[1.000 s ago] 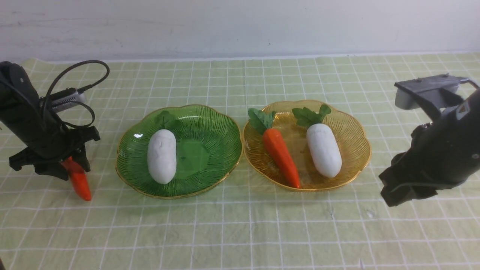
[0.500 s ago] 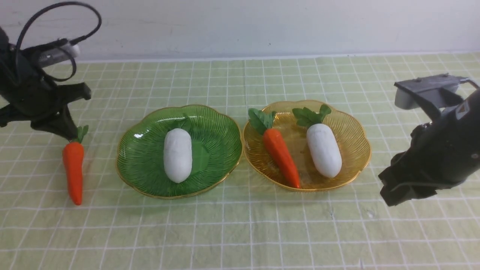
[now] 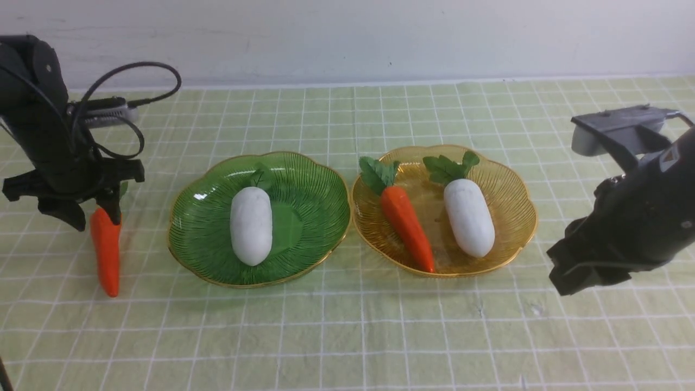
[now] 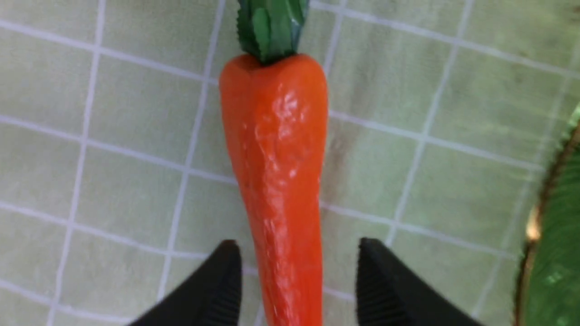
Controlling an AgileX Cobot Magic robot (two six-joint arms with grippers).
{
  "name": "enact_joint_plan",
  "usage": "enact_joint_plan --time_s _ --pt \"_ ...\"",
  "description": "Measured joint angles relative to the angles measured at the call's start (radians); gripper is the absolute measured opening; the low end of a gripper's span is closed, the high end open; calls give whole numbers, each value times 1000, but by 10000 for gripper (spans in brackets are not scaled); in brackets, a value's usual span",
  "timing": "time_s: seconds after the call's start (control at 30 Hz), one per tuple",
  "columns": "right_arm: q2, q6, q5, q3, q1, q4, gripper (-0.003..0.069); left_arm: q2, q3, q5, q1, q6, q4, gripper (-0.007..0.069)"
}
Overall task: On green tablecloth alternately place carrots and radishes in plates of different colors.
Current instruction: 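Pick up the carrot and put it on the nearest plate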
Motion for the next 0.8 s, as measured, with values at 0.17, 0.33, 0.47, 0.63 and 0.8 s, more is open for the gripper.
enact_joint_plan --time_s 0.17,0.33,0.47,0.63,0.8 --pt "0 0 -12 0 0 0 181 81 0 -33 0 -6 51 462" --pt "0 0 -24 0 0 0 181 103 0 -8 0 -8 71 274" --pt "0 0 -24 0 0 0 181 77 -10 34 0 35 77 237" --pt "0 0 -19 0 0 0 181 -4 -89 129 -1 72 10 237" --pt "0 -5 -32 0 0 12 181 -57 -123 140 -47 153 -211 237"
